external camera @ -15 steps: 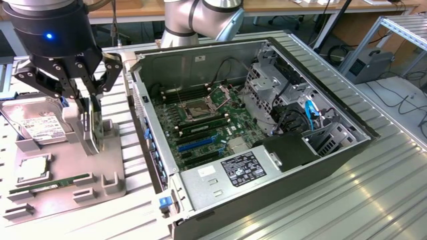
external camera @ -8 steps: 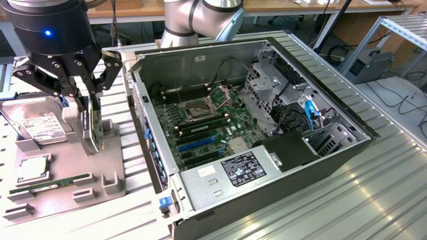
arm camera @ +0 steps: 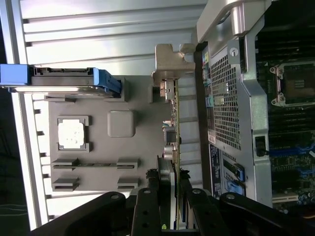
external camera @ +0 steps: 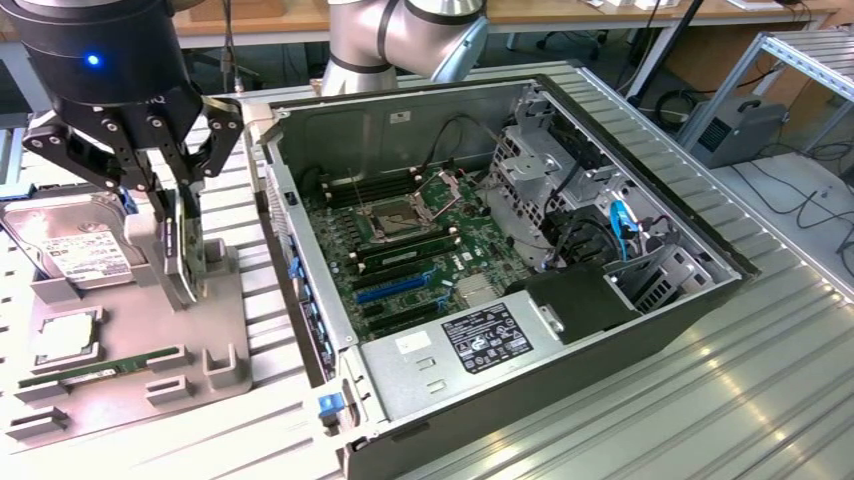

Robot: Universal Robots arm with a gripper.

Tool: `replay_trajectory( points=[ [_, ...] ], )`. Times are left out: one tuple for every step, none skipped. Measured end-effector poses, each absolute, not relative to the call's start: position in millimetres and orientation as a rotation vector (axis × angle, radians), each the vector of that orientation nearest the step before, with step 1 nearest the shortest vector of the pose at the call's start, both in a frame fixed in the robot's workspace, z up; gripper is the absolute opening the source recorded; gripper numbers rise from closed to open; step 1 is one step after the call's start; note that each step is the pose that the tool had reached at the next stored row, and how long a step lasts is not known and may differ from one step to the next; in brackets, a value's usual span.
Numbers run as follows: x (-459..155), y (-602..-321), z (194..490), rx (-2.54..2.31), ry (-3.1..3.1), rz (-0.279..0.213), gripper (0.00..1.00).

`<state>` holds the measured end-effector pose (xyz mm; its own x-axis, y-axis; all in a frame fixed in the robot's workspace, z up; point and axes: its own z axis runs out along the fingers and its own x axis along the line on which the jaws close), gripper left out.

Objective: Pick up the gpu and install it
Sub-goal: 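Pick up the gpu and move the gpu toward the slot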

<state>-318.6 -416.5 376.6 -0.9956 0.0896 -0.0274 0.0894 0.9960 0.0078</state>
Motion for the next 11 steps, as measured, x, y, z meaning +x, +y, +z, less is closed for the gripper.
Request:
replay_trajectory(
  points=[
    [-318.7, -416.5, 377.0, 0.140, 3.111, 0.010, 0.27],
    [-318.7, -416.5, 377.4, 0.140, 3.111, 0.010, 0.27],
    [-318.7, -416.5, 377.8, 0.140, 3.111, 0.010, 0.27],
    [-318.6, -416.5, 378.3, 0.140, 3.111, 0.010, 0.27],
    [-318.7, -416.5, 378.8, 0.140, 3.111, 0.010, 0.27],
    [-318.6, -416.5, 379.6, 0.140, 3.111, 0.010, 0.27],
    [-318.7, -416.5, 380.2, 0.140, 3.111, 0.010, 0.27],
    [-318.7, -416.5, 380.7, 0.140, 3.111, 0.010, 0.27],
    [-318.6, -416.5, 381.3, 0.140, 3.111, 0.010, 0.27],
    [-318.6, -416.5, 381.8, 0.140, 3.111, 0.010, 0.27],
    [-318.6, -416.5, 382.2, 0.140, 3.111, 0.010, 0.27]
  ],
)
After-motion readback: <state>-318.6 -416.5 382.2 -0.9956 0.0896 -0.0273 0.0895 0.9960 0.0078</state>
